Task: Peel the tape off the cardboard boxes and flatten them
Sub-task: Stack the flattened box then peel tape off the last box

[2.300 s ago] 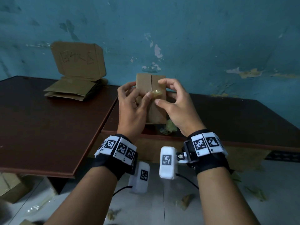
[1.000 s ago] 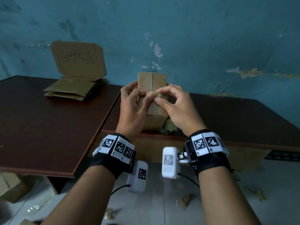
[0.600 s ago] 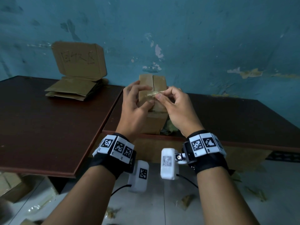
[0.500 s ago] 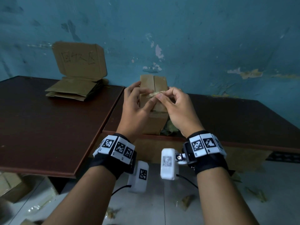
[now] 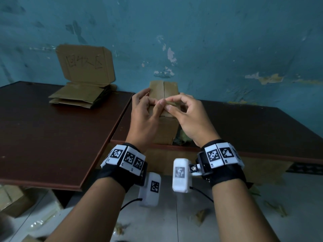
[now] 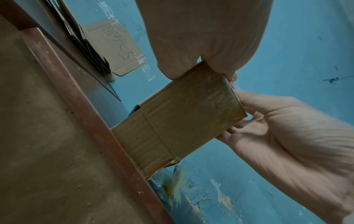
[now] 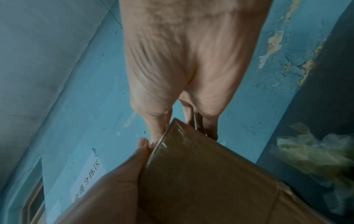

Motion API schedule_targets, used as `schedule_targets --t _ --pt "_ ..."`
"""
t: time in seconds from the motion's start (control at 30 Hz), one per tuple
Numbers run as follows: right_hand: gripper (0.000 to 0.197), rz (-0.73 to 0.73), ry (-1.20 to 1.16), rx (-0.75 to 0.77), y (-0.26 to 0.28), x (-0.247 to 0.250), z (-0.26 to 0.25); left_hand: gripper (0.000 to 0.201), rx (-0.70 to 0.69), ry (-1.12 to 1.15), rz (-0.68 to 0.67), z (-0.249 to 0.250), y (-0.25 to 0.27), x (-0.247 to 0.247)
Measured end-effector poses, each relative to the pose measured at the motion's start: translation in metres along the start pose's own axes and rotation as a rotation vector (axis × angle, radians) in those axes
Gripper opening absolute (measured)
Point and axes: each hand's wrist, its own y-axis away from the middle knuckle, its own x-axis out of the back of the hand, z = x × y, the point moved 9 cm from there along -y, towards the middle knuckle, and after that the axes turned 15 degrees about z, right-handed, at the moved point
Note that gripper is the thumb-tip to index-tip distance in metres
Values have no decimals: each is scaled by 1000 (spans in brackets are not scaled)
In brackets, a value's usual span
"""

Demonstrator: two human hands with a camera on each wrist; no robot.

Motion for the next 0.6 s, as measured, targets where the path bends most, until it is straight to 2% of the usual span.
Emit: schedule_targets --t 0.17,0.27,0.37,0.43,0.6 --pt "16 -18 89 -21 0 -1 2 20 48 65 -43 2 1 -2" --pt "15 -8 78 -31 0 1 5 9 124 173 -52 -1 2 -2" --pt "11 3 93 -35 1 2 5 26 136 201 -78 0 3 -1" --pt "8 9 85 -35 1 1 5 28 139 185 -101 1 4 -2" --pt "14 27 29 -43 0 4 9 10 115 160 -112 -1 4 -5"
